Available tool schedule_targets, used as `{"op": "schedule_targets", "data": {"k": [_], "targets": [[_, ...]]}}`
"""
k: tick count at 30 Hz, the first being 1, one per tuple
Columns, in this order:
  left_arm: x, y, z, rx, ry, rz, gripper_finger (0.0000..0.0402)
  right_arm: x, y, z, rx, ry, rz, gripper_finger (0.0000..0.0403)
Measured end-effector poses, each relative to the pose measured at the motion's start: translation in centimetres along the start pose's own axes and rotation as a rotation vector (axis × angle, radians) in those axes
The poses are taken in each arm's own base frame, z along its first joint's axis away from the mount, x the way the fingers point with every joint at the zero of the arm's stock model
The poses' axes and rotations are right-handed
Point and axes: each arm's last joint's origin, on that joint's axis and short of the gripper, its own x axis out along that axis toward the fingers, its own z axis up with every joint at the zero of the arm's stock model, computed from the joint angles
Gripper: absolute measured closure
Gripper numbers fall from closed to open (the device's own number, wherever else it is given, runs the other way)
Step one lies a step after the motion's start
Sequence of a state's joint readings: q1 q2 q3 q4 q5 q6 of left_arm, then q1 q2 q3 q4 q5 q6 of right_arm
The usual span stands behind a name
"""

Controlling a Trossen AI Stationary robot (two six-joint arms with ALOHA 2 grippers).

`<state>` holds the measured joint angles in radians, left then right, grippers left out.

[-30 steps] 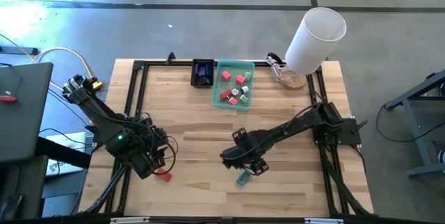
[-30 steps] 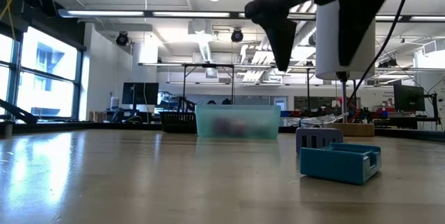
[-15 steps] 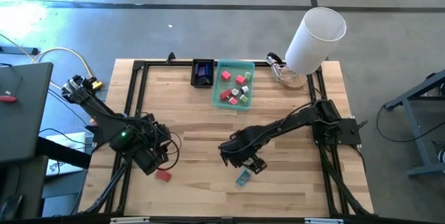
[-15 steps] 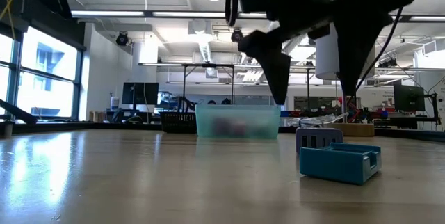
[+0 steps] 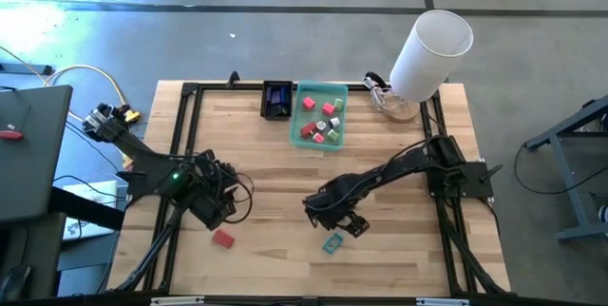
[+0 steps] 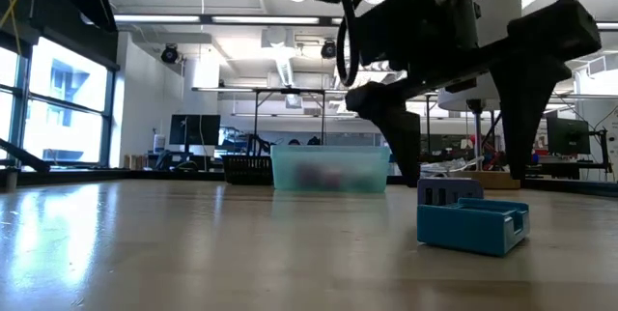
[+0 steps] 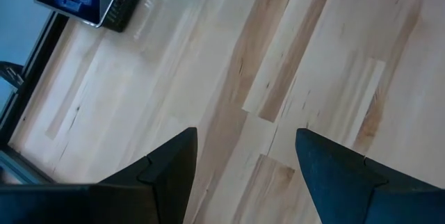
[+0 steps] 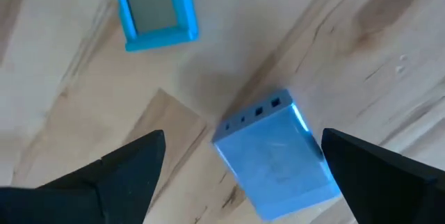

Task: Pick & Place Office items
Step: Put the light purple charger adapter into the green bin

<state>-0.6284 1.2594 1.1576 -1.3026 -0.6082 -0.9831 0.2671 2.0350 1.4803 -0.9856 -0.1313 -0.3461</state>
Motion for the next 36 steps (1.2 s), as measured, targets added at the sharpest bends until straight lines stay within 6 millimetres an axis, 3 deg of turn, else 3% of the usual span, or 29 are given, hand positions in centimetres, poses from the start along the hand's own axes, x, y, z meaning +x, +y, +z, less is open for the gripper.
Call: {"op": "schedule_targets", "data": {"k": [8, 15, 27, 36], "targets": [[0.5, 0.0, 1.0, -0.002, -0.026, -0.021, 0.0168, 1.3, -1.4, -1.0, -0.032, -0.013, -0.005, 0.0027], [1.0, 0.3, 1.5, -0.007, -0.026, -0.011, 0.0168, 2.5, -1.3, -1.9, -0.049, -0.005, -0.016, 0.0027], [2.1, 0.2, 2.4, 0.049, -0.049, -0.010, 0.0168, 2.8, -1.5, -2.0, 0.006, 0.029, -0.116, 0.0027], [3.5, -0.5, 2.6, 0.090, -0.010, 0.031, 0.0168, 2.9, -1.7, -1.7, -0.163, 0.016, -0.146, 0.0027]]}}
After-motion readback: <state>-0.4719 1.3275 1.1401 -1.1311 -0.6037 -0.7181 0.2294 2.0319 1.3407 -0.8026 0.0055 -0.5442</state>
